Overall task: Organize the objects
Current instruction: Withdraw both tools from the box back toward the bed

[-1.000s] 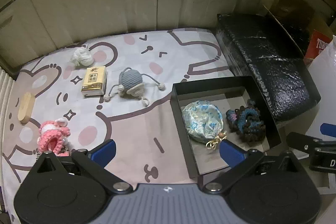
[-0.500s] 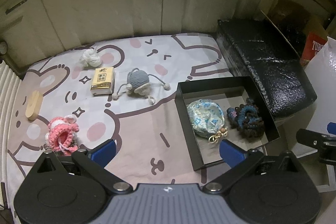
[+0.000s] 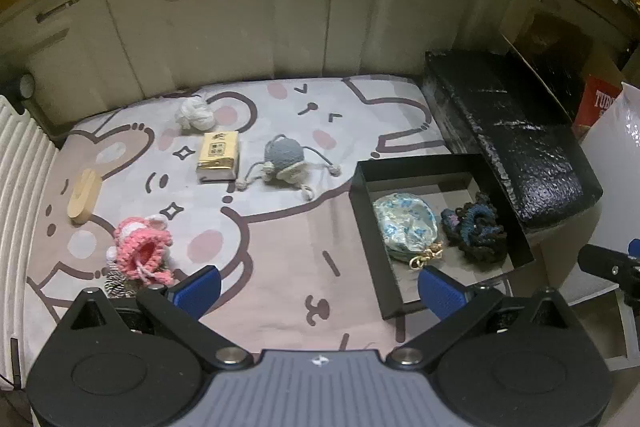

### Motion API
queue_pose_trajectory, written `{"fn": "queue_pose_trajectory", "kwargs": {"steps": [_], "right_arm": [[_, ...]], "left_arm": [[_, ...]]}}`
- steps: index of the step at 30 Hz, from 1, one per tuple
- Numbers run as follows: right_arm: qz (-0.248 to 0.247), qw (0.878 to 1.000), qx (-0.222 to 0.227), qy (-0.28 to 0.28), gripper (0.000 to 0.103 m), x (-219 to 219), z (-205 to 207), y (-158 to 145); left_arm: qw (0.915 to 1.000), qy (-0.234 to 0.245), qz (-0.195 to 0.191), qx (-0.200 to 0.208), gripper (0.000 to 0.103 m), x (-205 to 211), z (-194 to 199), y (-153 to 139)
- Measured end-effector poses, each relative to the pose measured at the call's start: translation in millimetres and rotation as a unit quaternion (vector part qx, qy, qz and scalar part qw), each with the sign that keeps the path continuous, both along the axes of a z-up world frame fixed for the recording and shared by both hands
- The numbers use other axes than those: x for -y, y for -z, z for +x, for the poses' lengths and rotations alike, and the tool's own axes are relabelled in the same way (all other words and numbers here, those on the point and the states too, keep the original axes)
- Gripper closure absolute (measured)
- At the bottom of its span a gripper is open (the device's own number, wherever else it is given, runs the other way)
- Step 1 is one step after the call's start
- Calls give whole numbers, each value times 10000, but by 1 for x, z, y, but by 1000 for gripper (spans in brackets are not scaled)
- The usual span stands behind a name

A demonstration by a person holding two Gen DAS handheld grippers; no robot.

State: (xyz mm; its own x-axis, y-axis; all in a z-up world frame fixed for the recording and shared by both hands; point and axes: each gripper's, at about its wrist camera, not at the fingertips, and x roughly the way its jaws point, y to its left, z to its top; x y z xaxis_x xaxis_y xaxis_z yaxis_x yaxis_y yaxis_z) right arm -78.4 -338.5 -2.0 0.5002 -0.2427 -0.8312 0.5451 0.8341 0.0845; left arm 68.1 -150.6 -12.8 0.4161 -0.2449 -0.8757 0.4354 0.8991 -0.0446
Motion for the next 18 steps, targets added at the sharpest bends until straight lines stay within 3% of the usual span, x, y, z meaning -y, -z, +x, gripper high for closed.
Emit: {"fn": "queue_pose_trajectory", "kwargs": {"steps": [18], "right_arm": [[-189, 9994, 121, -270, 0, -40, 52, -9]], "left_arm": [[9971, -507, 176, 536, 0, -104, 31, -22]]}}
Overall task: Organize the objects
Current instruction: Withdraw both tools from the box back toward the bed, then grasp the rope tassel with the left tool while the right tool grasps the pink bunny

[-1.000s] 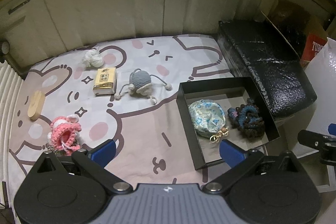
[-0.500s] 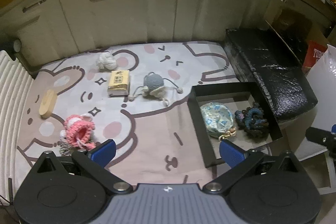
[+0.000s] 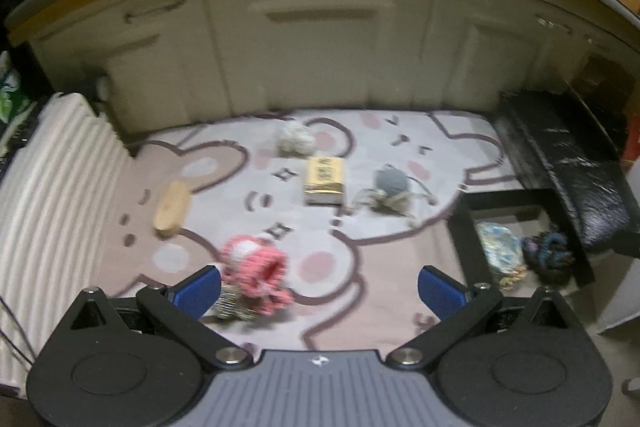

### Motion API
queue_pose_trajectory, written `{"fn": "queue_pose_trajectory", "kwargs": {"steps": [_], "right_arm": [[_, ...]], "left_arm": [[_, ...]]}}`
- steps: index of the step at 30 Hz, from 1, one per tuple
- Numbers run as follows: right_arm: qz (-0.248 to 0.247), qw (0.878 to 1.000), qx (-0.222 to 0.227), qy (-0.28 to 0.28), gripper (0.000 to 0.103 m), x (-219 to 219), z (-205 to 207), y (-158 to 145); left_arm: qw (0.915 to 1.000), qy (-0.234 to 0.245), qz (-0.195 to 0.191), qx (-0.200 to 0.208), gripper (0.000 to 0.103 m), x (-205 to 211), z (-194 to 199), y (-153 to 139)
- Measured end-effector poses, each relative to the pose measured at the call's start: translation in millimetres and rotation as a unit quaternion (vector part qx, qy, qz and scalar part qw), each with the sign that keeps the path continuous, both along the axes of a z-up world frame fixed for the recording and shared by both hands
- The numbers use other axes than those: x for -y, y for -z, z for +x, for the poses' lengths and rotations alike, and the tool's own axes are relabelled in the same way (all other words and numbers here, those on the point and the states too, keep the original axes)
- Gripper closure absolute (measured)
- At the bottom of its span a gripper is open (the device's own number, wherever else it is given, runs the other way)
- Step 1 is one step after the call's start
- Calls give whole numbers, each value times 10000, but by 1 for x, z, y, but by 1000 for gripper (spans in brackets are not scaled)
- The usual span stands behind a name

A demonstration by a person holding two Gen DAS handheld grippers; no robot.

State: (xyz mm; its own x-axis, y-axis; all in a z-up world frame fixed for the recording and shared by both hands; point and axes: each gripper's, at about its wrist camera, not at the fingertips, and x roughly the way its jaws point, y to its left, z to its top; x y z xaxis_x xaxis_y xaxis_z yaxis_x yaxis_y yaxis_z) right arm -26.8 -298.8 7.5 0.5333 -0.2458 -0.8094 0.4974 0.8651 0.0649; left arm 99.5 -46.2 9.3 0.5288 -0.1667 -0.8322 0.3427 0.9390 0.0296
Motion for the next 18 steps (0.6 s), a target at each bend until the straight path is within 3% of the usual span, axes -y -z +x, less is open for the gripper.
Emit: {"fn": "queue_pose_trajectory", "kwargs": {"steps": [11, 18], "right_arm": [[-210, 9969, 377, -655, 0, -50, 47, -5], [-139, 9947, 500, -882, 0, -75, 71, -4]], "left_arm": [[9988, -404, -259, 85, 0, -69, 18, -2], [9975, -482, -299, 410, 0, -96, 24, -2]]}}
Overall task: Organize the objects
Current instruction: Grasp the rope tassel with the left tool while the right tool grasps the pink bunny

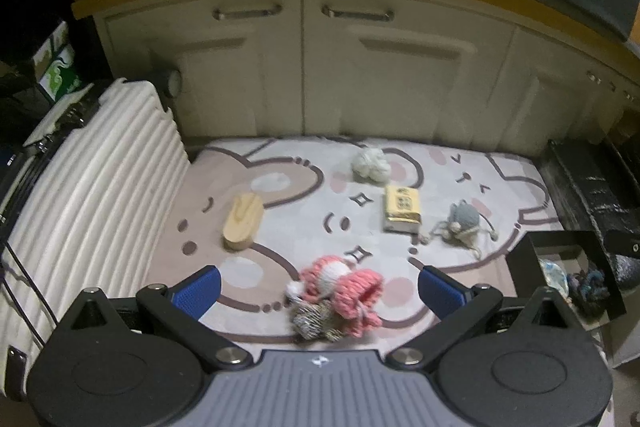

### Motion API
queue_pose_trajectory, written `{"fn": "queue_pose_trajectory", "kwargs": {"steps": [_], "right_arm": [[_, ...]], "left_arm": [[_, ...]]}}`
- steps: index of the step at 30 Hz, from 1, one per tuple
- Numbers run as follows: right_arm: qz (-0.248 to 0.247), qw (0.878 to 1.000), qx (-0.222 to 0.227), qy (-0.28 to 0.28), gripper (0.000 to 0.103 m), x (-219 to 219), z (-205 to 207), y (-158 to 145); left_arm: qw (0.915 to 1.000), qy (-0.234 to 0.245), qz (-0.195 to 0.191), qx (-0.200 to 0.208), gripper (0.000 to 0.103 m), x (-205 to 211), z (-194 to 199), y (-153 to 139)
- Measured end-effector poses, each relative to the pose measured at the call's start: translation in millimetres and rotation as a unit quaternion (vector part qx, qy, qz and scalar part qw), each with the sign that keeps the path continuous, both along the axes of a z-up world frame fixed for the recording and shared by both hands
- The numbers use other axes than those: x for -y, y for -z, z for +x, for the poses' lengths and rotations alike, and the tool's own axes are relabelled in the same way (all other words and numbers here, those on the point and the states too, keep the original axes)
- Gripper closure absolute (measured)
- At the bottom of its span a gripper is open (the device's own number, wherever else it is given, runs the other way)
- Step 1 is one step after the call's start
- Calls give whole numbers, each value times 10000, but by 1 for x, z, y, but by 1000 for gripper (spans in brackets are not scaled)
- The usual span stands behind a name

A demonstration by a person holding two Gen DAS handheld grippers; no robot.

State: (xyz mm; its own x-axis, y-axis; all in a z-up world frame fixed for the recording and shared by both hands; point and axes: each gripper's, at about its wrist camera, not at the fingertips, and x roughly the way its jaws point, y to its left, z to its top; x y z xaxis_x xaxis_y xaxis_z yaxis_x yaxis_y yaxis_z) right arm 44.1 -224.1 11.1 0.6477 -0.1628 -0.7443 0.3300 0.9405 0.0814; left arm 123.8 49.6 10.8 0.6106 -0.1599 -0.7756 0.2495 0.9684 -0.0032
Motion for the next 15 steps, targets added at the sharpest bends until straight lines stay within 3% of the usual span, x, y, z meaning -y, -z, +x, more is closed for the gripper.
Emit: {"fn": "queue_pose_trajectory", "kwargs": {"steps": [8, 15], "right_arm": [[-155, 9991, 29, -390, 0, -34, 31, 11], [224, 9970, -118, -726, 0, -57, 63, 29]], "left_arm": [[9989, 167, -109, 420, 0, -16, 3, 16], [9992, 162, -336, 175, 0, -24, 10, 52]]}}
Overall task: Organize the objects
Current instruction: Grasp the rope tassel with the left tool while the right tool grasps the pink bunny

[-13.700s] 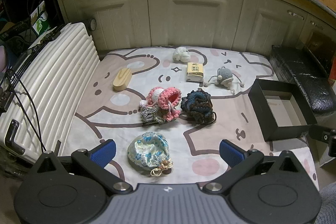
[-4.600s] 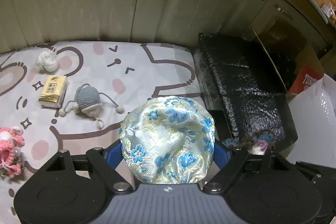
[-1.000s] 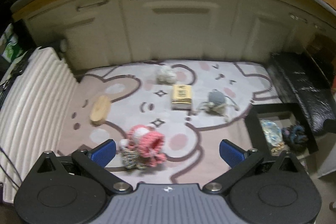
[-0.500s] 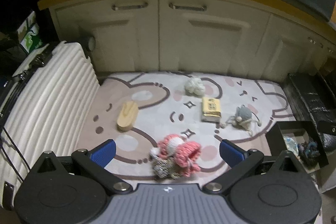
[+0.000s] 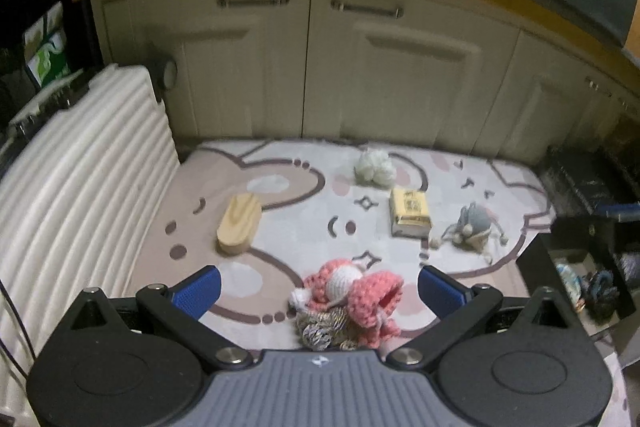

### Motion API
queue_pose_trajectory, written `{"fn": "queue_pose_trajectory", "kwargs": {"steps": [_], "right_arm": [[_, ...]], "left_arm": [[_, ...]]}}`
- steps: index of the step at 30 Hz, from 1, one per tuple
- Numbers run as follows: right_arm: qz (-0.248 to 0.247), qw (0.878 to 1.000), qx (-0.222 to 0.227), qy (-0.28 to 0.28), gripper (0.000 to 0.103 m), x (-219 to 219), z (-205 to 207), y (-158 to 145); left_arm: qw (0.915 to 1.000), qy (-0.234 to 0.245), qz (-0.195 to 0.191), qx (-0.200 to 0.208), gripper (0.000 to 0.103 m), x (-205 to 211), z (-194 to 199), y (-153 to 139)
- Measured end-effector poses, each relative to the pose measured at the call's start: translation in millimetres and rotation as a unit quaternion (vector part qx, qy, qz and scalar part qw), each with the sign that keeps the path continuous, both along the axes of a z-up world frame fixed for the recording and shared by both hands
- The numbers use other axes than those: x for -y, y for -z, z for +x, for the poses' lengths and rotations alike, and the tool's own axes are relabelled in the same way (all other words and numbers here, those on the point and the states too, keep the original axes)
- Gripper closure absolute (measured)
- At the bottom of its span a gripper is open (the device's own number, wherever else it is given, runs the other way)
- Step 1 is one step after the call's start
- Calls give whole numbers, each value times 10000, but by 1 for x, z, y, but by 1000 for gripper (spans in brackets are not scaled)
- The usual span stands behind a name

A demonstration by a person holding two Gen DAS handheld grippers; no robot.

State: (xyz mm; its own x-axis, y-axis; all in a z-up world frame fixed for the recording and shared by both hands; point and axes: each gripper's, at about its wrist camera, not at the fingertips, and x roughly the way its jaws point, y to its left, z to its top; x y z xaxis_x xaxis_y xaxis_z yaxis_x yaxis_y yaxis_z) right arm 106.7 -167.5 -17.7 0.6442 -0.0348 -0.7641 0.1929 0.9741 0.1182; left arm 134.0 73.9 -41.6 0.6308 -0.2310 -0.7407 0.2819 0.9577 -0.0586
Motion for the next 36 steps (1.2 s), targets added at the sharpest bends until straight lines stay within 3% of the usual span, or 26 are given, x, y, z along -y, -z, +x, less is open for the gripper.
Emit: {"fn": "queue_pose_trajectory", "kwargs": {"steps": [5, 19, 29, 34, 36], "right_arm": [[520, 9981, -316, -113, 0, -11, 29, 24], [925, 9901, -794, -692, 1, -53, 96, 83], [1183, 9795, -1254, -1046, 3, -84, 131, 126], [1051, 9746, -1603, -1157, 9, -96, 139, 141], [1067, 9731, -1698, -1132, 16, -95, 139, 145]], "left_arm": [[9999, 15, 142, 10, 0, -1, -1, 32], [9965, 133, -406, -717, 19, 0, 12, 112], [9968, 378, -334, -620, 20, 13, 18, 127], [9971, 452, -222, -567, 20, 20, 20, 129], [9970, 520, -162, -553, 20, 24, 20, 130]]}}
